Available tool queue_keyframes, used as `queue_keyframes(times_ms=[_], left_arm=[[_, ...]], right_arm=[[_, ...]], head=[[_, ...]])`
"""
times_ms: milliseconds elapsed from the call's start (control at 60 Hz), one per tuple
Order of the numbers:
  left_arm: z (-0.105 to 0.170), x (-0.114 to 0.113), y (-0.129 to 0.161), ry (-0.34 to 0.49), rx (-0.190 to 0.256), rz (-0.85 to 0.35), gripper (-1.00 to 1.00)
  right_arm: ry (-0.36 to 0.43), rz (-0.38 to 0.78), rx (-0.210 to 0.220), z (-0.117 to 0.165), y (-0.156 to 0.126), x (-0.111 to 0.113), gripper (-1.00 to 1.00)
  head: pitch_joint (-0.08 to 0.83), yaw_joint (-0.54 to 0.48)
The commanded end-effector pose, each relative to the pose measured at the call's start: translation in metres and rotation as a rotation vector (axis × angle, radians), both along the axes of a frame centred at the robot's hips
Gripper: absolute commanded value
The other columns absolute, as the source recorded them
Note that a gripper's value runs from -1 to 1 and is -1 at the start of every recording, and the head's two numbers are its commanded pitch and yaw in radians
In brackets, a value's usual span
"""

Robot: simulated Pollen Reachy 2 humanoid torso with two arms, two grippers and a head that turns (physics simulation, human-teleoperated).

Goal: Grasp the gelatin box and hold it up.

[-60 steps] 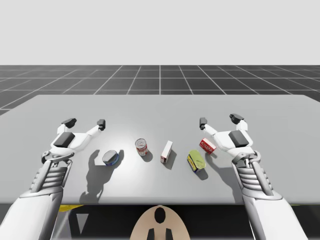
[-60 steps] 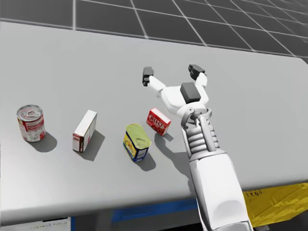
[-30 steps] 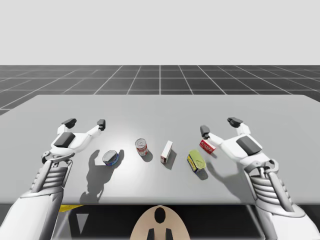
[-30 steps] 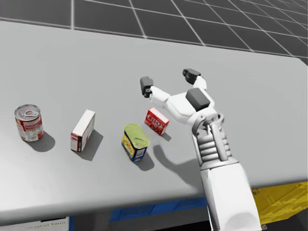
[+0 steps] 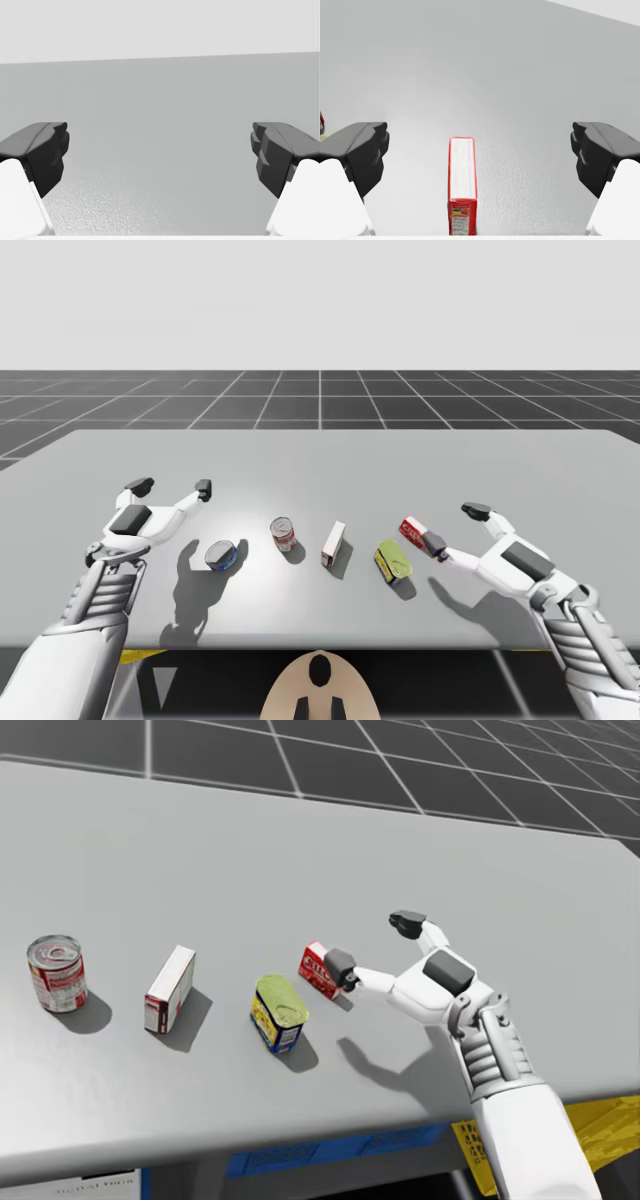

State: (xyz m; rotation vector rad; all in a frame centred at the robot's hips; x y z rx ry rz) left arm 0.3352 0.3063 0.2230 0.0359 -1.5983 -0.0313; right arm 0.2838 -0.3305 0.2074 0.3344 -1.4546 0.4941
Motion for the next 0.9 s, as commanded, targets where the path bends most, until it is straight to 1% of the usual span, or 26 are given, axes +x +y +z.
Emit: queue_keyframes(times_ms=[17, 33, 183, 317, 400, 550, 717, 900], left_arm=[[0.0, 0.0, 0.0, 0.002, 0.0, 0.001, -1.0], [0.0, 0.0, 0.0, 0.002, 0.0, 0.001, -1.0], [-0.001, 0.001, 0.0, 0.003, 0.0, 0.002, -1.0], [-0.001, 0.001, 0.0, 0.003, 0.0, 0.002, -1.0], [-0.001, 0.001, 0.0, 0.002, -0.001, 0.003, -1.0], [-0.001, 0.001, 0.0, 0.002, -0.003, 0.004, -1.0], [-0.001, 0.001, 0.0, 0.002, -0.003, 0.004, -1.0], [-0.001, 0.001, 0.0, 0.002, -0.003, 0.004, -1.0]], right_arm=[[0.054, 0.058, -0.001, -0.024, -0.017, 0.002, -1.0], [0.057, 0.061, 0.0, -0.025, -0.017, 0.003, -1.0], [0.088, 0.076, -0.042, -0.049, -0.014, 0.007, -1.0], [0.124, 0.084, -0.029, -0.062, -0.009, 0.012, -1.0], [0.138, 0.08, -0.032, -0.068, -0.004, 0.017, -1.0], [0.15, 0.066, -0.036, -0.071, 0.002, 0.029, -1.0], [0.168, 0.055, -0.055, -0.071, 0.011, 0.04, -1.0], [0.184, 0.056, -0.047, -0.071, 0.016, 0.045, -1.0]], head=[[0.651, -0.36], [0.651, -0.36], [0.654, -0.35], [0.659, -0.35], [0.661, -0.35], [0.664, -0.34], [0.664, -0.34], [0.662, -0.34]])
